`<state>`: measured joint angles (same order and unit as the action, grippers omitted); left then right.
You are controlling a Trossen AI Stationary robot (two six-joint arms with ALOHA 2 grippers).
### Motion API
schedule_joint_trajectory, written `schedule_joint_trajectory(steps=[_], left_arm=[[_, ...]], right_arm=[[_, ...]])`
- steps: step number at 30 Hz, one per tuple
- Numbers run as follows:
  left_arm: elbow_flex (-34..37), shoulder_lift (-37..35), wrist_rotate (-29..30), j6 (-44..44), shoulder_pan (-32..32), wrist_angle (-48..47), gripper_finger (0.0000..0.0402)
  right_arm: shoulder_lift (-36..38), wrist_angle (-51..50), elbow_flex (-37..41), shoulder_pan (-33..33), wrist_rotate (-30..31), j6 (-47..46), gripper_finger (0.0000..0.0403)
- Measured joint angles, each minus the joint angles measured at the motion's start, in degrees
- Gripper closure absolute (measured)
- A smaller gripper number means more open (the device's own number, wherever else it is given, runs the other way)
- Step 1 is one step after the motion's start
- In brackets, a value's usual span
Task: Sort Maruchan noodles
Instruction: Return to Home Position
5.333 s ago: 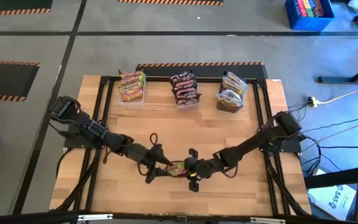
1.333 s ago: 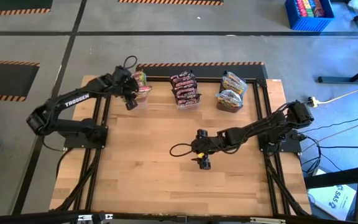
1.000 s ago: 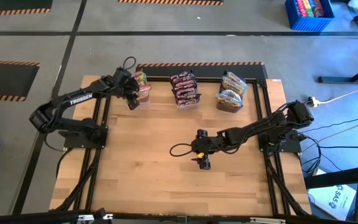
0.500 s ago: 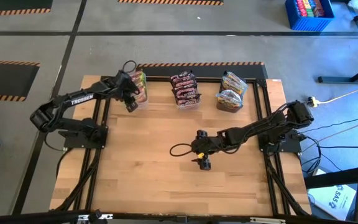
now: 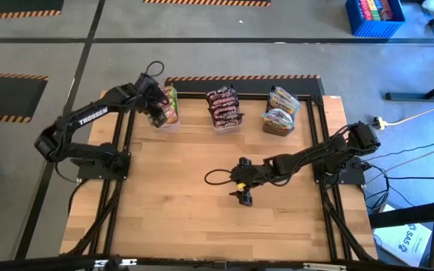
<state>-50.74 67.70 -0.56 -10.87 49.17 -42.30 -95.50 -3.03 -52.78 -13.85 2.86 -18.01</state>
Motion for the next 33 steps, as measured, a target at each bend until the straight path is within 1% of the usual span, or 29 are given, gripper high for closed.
schedule_joint_trajectory(steps=[3,6,9,12,16,17,18,19,22,25,27,31,33], left_arm=[[0.1,-2.1,-4.3,0.5,-2.8,4.4,0.0244],[1.6,-5.3,-7.8,2.6,-7.6,11.3,0.0264],[4.5,-8.7,-12.5,5.2,-13.3,19.1,0.029],[8.0,-12.0,-15.7,8.2,-19.2,26.2,0.0317],[12.6,-14.6,-16.8,10.0,-27.1,34.4,0.0347],[13.7,-14.9,-16.9,10.9,-28.9,37.7,0.0353],[15.1,-15.2,-16.8,12.2,-30.6,40.1,0.0359],[16.6,-15.5,-16.8,13.6,-32.1,42.0,0.0365],[20.0,-16.0,-16.1,15.3,-36.0,49.2,0.0381],[23.4,-16.6,-13.3,16.6,-39.3,54.5,0.0394],[25.5,-17.1,-12.1,17.8,-41.1,57.0,0.0399],[30.3,-19.4,-12.1,18.0,-43.8,62.8,0.0398],[32.9,-20.4,-12.0,17.5,-44.4,66.8,0.0397]], right_arm=[[1.0,-0.1,-1.5,-0.1,0.1,0.0,0.0084],[5.2,0.5,-2.1,-0.9,1.9,3.1,0.0116],[9.4,0.1,0.3,-0.6,2.5,5.4,0.0179],[13.7,2.7,4.4,1.1,1.9,6.3,0.026],[19.9,8.6,12.5,3.1,-0.6,6.0,0.0364],[21.7,10.2,14.6,3.5,-0.9,5.6,0.0383],[24.0,12.3,16.9,3.7,-0.9,5.2,0.0392],[26.3,13.8,19.1,3.9,-0.7,5.1,0.0393],[33.9,17.4,25.3,4.3,-0.1,4.9,0.0373],[42.1,22.0,30.7,4.2,-0.2,4.8,0.0359],[47.1,24.9,33.6,4.1,-0.4,4.5,0.0358],[55.9,27.2,39.5,4.1,-0.3,3.3,0.0362],[59.1,27.7,41.8,4.1,1.5,3.0,0.0365]])
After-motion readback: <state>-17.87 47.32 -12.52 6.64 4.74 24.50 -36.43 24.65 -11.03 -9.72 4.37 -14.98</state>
